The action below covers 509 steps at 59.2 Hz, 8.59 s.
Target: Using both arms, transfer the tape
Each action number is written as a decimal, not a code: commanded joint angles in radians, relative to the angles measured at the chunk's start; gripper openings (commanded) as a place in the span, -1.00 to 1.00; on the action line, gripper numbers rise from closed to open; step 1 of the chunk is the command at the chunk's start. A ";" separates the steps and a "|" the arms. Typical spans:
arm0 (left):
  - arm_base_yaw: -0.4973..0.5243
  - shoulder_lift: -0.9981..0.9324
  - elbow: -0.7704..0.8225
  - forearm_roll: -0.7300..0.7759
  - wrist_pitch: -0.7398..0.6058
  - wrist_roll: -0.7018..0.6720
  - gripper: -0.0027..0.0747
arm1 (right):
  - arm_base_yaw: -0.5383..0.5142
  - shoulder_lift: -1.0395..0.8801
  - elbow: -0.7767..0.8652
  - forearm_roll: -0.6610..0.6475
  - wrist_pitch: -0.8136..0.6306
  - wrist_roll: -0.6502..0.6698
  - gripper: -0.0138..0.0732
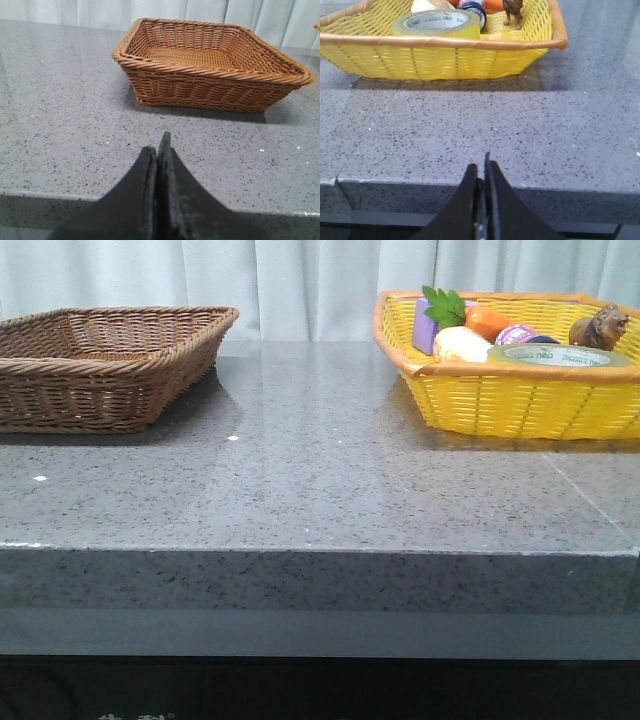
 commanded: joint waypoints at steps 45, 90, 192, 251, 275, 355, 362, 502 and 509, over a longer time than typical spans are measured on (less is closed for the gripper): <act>0.003 -0.017 0.038 -0.005 -0.088 -0.003 -0.98 | -0.004 -0.025 -0.027 -0.007 -0.085 -0.008 -0.84; 0.003 -0.017 0.038 -0.005 -0.088 -0.003 -0.98 | -0.004 -0.025 -0.027 -0.008 -0.089 -0.008 -0.84; 0.003 0.400 -0.502 0.044 0.070 -0.002 0.58 | -0.004 0.568 -0.724 0.018 0.106 0.049 0.79; 0.003 0.400 -0.502 0.044 0.070 -0.002 0.58 | -0.033 1.605 -1.421 0.027 0.417 0.099 0.54; 0.003 0.400 -0.502 0.044 0.070 -0.002 0.58 | -0.033 1.663 -1.422 0.027 0.395 0.098 -0.15; 0.003 0.400 -0.502 0.044 0.070 -0.002 0.58 | 0.519 1.358 -1.410 0.028 0.262 -0.004 -0.62; 0.003 0.400 -0.502 0.044 0.070 -0.002 0.58 | 0.557 1.371 -1.329 0.028 0.203 -0.004 -0.62; 0.003 0.400 -0.502 0.044 0.070 -0.002 0.58 | 0.179 1.161 -1.327 0.009 0.353 0.011 -0.89; 0.003 0.400 -0.502 0.044 0.070 -0.002 0.58 | 0.180 1.008 -1.142 0.010 0.220 0.011 -0.89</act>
